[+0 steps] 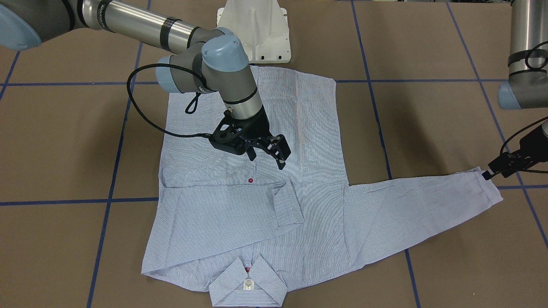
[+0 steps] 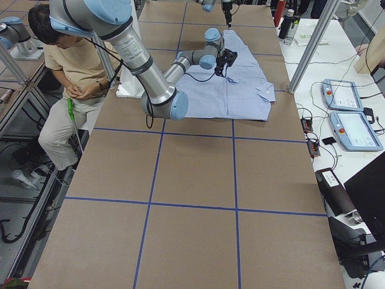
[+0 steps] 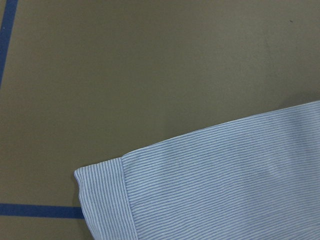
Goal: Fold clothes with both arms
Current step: 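Release the sleeve with the right gripper while the left reaches the other cuff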
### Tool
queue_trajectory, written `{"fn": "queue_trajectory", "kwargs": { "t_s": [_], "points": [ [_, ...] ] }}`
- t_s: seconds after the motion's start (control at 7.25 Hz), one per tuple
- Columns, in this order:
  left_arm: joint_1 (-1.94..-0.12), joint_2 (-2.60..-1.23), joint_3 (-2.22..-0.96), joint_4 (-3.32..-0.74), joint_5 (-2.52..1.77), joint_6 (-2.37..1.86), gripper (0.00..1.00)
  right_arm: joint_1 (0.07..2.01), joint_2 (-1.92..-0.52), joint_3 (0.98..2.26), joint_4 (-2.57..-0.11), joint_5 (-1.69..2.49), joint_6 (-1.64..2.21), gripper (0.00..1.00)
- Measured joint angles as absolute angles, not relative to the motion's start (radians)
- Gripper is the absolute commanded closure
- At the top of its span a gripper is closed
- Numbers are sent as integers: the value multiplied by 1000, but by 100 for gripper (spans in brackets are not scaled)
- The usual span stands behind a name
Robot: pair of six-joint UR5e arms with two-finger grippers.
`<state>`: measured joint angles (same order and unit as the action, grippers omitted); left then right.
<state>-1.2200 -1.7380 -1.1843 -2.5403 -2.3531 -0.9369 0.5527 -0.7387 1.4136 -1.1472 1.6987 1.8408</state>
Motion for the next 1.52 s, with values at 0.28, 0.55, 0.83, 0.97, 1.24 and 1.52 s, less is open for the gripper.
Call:
{"fn": "queue_trajectory", "kwargs": {
  "t_s": [0.28, 0.55, 0.83, 0.97, 1.24, 1.52],
  "points": [
    [-1211, -1726, -1163, -2566, -2353, -946, 32, 552, -755, 1432, -1149, 1698, 1841, 1],
    [-1179, -1724, -1151, -2569, -2353, -947, 41, 552, -759, 1435, -1149, 1698, 1841, 1],
    [-1164, -1723, -1144, -2569, -2353, -947, 44, 552, -763, 1436, -1149, 1698, 1841, 1],
    [-1162, -1723, -1139, -2569, -2352, -947, 47, 552, -763, 1435, -1149, 1698, 1841, 1],
    [-1159, -1723, -1134, -2569, -2353, -947, 78, 551, -763, 1435, -1149, 1698, 1841, 1],
    [-1156, -1723, -1133, -2569, -2352, -946, 100, 551, -762, 1434, -1149, 1698, 1841, 1]
  ]
}}
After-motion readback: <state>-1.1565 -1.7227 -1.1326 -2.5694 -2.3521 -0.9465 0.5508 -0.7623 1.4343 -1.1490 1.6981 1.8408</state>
